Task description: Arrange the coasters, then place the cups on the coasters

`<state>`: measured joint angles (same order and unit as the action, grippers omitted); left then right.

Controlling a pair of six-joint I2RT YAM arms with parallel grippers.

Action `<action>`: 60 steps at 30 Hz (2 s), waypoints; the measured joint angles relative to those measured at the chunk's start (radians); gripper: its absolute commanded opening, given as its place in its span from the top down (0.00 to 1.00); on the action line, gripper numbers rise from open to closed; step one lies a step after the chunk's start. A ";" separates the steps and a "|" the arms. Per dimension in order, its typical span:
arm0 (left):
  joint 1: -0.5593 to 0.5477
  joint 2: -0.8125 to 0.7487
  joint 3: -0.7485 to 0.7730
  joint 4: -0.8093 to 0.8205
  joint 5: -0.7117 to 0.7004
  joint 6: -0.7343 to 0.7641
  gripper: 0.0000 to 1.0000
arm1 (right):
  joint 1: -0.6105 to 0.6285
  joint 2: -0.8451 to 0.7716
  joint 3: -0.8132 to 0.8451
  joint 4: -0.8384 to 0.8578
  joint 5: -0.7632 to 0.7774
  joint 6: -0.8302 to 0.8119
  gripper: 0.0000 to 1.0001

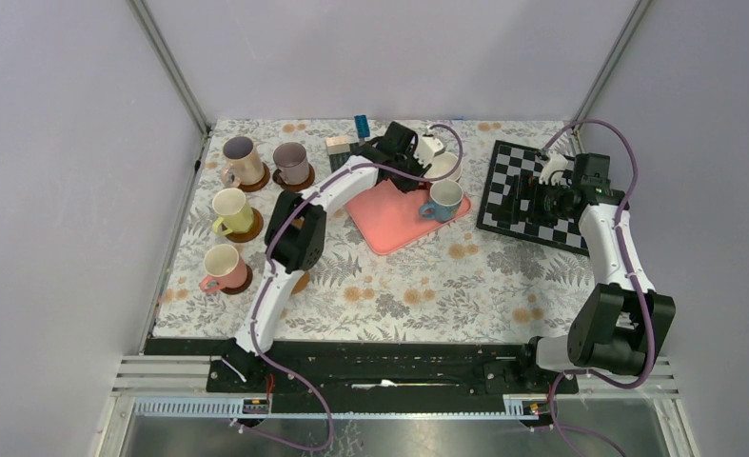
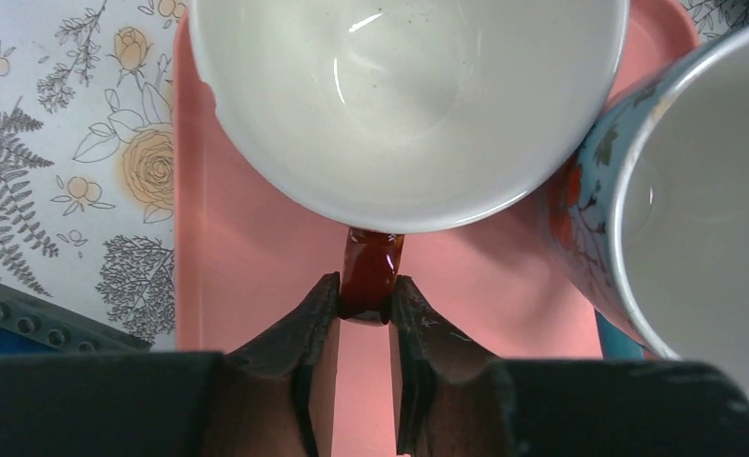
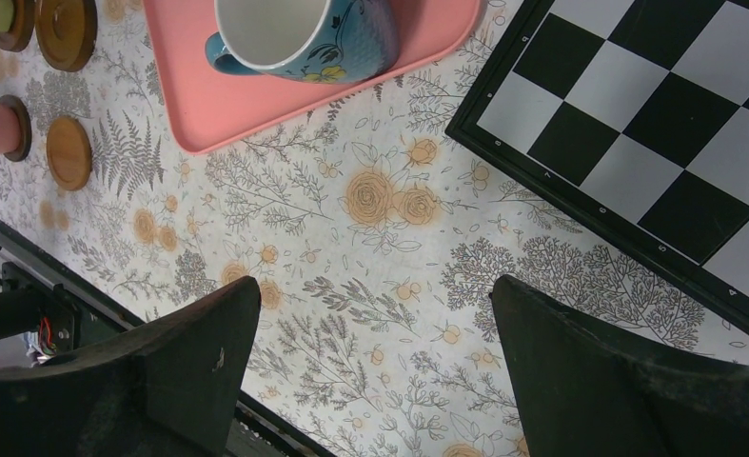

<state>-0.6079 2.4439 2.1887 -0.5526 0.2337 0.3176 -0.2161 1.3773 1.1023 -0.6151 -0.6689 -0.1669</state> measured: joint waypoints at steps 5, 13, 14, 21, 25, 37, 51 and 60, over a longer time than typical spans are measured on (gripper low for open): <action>0.000 -0.051 -0.098 0.054 0.005 0.000 1.00 | 0.000 0.000 -0.002 0.000 -0.005 0.000 0.02; 0.008 -0.196 -0.297 0.065 -0.011 0.001 1.00 | 0.000 0.000 -0.003 0.000 -0.006 0.000 0.02; 0.011 -0.220 -0.329 0.065 -0.013 0.001 1.00 | 0.000 0.000 -0.003 0.000 -0.006 0.000 0.02; 0.034 -0.350 -0.510 0.066 -0.022 0.007 1.00 | 0.000 -0.001 -0.004 0.000 -0.021 0.000 0.02; 0.059 -0.386 -0.569 0.078 -0.019 0.004 1.00 | 0.000 -0.001 -0.011 0.002 -0.045 -0.004 0.02; 0.092 -0.404 -0.621 0.115 -0.018 -0.015 1.00 | 0.000 0.058 0.011 -0.031 -0.108 -0.057 0.02; 0.097 -0.411 -0.647 0.155 -0.026 -0.052 1.00 | 0.079 0.058 0.011 -0.019 -0.106 -0.053 0.02; 0.120 -0.492 -0.761 0.189 -0.046 -0.055 1.00 | 0.079 0.047 0.005 0.000 -0.099 -0.044 0.02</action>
<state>-0.4881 1.9518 1.4273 -0.3634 0.1879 0.2630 -0.1375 1.4239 1.1069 -0.6147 -0.7681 -0.2111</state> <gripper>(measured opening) 0.220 0.985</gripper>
